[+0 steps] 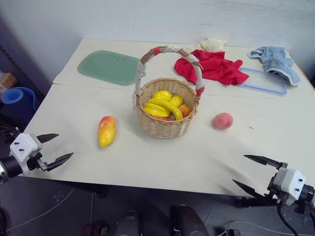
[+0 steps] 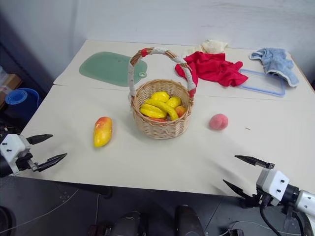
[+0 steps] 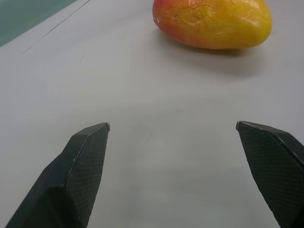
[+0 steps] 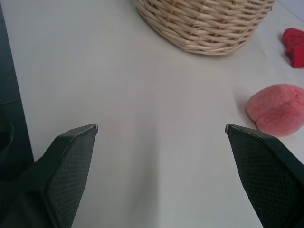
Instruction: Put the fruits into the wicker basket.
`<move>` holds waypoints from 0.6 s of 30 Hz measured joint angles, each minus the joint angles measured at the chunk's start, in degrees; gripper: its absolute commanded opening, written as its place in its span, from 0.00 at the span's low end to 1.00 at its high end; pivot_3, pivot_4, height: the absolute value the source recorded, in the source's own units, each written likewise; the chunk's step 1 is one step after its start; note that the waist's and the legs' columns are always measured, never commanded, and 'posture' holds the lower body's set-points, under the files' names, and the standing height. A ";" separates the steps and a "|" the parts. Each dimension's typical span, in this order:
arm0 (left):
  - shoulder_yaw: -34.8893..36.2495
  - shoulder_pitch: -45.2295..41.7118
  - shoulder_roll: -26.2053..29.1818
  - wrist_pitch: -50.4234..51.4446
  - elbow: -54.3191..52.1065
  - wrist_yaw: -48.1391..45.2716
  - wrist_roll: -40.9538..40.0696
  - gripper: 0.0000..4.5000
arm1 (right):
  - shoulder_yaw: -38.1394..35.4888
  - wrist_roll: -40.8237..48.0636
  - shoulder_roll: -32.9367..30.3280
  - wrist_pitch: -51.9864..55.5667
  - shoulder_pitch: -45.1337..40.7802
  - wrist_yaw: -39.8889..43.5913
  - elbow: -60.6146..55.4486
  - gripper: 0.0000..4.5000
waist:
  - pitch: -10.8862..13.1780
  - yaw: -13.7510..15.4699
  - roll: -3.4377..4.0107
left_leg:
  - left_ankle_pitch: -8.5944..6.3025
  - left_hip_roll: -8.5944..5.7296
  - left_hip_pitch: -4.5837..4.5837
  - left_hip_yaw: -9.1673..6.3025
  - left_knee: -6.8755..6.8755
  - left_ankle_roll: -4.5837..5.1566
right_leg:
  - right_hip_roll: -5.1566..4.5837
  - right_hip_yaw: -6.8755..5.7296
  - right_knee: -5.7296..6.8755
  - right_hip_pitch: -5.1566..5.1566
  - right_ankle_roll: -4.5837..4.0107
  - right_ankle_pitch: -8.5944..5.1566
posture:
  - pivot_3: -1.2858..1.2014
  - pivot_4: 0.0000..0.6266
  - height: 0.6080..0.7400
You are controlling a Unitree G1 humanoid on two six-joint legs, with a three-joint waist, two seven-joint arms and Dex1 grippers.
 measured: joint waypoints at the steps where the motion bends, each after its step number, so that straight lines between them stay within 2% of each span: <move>1: 0.00 -0.15 0.00 0.25 0.25 -0.27 -0.20 1.00 | 0.00 0.00 0.00 -0.08 0.10 0.00 0.00 0.99 | 0.00 -0.01 0.00 | 0.00 0.00 0.00 0.01 0.01 0.00 | 0.00 0.00 0.01 0.00 0.00 0.00 | 0.52 0.24 1.00; 5: 0.02 1.37 0.73 4.82 -0.09 -3.55 -2.37 1.00 | 0.00 0.05 0.00 -0.36 0.66 -0.28 -0.67 0.99 | 0.00 -0.03 0.00 | 0.01 0.00 0.03 0.03 0.05 0.01 | -0.01 -0.02 0.07 0.01 0.01 0.00 | 0.52 0.24 1.00; 14: 1.35 1.09 1.11 12.95 -1.19 -4.36 -5.46 1.00 | -0.01 1.57 -0.18 2.99 1.03 -1.35 -6.76 0.99 | 0.00 0.13 0.00 | 0.01 -0.01 0.02 0.01 0.05 0.00 | -0.04 -0.03 0.07 0.02 0.01 0.00 | 0.52 0.24 1.00; 16: 0.74 1.70 3.30 20.25 -2.19 -5.63 -7.20 1.00 | 0.53 3.58 -0.18 4.74 -0.22 -1.33 -8.39 0.99 | 0.02 0.10 -0.09 | 0.02 0.01 0.02 -0.01 0.08 0.00 | -0.02 -0.06 0.13 0.00 0.00 0.00 | 0.52 0.24 1.00; 18: 0.07 2.29 9.09 32.81 -4.30 -8.46 -10.93 1.00 | 0.57 10.23 -0.78 9.48 -2.12 -1.89 -13.26 0.99 | 0.12 -0.20 -0.24 | 0.06 0.02 0.01 -0.02 0.09 -0.02 | -0.03 -0.07 0.23 -0.05 -0.01 0.00 | 0.52 0.24 1.00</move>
